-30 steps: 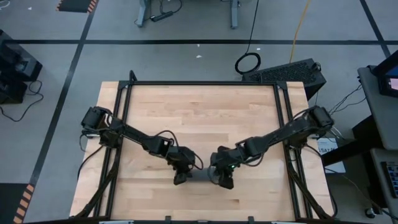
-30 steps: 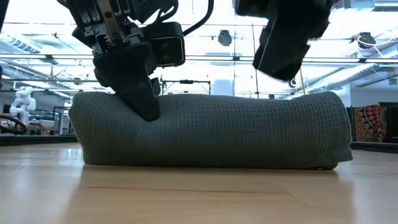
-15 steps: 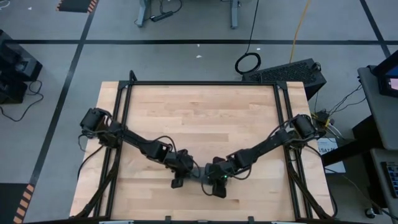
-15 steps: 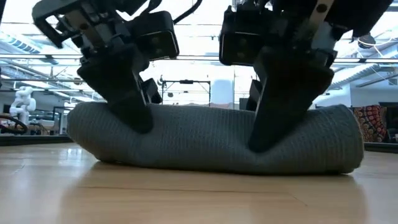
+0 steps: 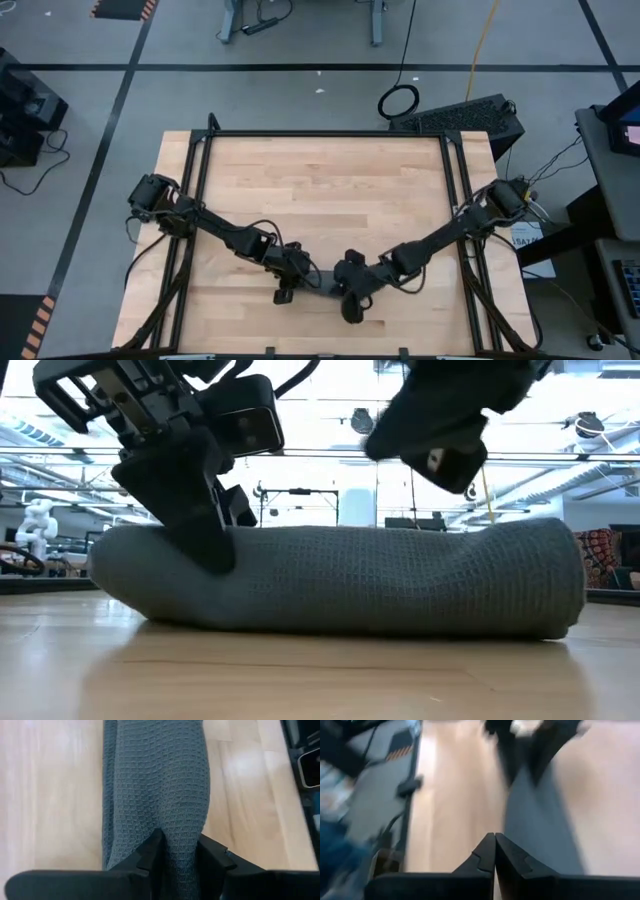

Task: Roll towel
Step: Roll the gray towel on the center of table

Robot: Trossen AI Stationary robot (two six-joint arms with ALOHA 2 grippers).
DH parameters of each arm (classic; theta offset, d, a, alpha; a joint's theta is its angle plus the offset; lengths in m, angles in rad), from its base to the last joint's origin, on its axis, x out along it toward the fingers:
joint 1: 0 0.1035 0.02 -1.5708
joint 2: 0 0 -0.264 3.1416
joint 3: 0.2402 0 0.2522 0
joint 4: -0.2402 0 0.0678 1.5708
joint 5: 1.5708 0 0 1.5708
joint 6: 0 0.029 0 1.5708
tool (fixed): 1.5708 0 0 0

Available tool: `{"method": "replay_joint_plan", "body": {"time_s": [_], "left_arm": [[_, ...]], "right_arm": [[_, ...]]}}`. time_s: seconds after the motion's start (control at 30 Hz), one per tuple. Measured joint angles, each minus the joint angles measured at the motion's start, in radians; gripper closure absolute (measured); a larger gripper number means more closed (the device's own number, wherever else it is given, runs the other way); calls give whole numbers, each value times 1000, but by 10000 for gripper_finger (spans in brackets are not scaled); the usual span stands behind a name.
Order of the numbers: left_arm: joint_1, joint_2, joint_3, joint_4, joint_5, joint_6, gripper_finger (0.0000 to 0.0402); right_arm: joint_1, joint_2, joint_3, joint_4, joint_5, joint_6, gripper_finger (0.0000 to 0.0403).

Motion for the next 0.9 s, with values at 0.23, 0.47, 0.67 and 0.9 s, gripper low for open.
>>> {"method": "replay_joint_plan", "body": {"time_s": [0.23,0.47,0.67,0.9], "left_arm": [[17,0,0,1,11,-18,305],[51,-32,0,-36,78,-58,305],[92,-171,0,-75,96,-40,305],[106,-286,1,-42,44,-57,305]], "right_arm": [[0,95,-125,301,209,59,403],[-24,168,-316,668,218,149,403],[-24,180,-349,708,217,143,403],[-24,181,-325,709,212,109,403]]}}
